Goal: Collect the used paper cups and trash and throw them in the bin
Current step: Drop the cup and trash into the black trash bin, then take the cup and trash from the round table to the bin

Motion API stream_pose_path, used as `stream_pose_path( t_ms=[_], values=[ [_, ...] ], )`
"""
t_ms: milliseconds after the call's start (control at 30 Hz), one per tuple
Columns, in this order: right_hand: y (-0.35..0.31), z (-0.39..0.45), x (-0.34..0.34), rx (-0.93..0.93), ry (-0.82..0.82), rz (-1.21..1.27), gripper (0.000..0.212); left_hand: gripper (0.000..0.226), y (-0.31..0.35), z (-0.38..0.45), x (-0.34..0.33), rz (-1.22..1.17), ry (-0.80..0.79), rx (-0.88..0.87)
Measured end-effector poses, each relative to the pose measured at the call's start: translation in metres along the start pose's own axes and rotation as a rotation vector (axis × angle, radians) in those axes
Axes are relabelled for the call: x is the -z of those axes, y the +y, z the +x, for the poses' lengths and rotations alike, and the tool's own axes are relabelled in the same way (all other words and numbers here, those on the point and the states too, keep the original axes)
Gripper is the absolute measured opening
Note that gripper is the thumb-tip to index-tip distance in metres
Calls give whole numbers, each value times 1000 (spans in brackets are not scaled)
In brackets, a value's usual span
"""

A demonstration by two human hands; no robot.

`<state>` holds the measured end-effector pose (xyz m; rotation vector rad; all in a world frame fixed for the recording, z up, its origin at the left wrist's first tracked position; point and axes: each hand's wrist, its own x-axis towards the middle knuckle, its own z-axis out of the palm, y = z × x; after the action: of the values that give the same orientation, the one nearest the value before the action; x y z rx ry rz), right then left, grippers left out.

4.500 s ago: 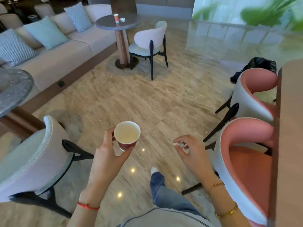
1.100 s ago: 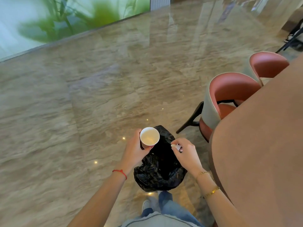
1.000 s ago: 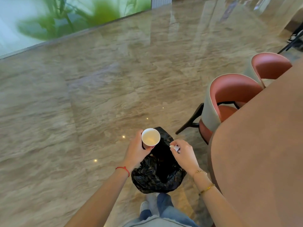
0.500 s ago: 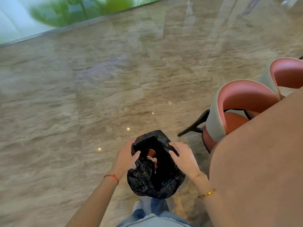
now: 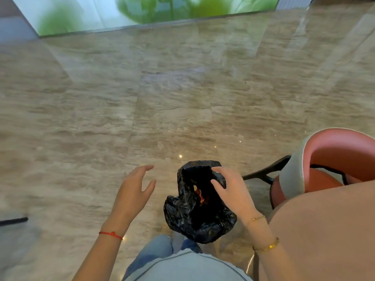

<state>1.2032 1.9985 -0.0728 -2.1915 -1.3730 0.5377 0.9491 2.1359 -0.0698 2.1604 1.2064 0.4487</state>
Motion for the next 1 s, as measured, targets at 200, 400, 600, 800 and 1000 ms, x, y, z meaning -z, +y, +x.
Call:
stream_pose_path(
  t_ms=[200, 400, 600, 800, 1000],
  values=[
    [-41, 7, -11, 184, -108, -35, 39, 41, -9, -66, 32, 4, 193, 136],
    [-101, 4, -40, 381, -232, -7, 37, 41, -27, -142, 68, 34, 378, 308],
    [-179, -15, -94, 608, -398, -21, 36, 40, -54, -228, 106, 84, 565, 511],
    [-271, -62, -169, 799, -535, -17, 35, 42, -89, -335, 143, 75, 715, 704],
    [-367, -138, -252, 956, -672, 24, 37, 43, -130, -447, 181, 63, 820, 866]
  ],
)
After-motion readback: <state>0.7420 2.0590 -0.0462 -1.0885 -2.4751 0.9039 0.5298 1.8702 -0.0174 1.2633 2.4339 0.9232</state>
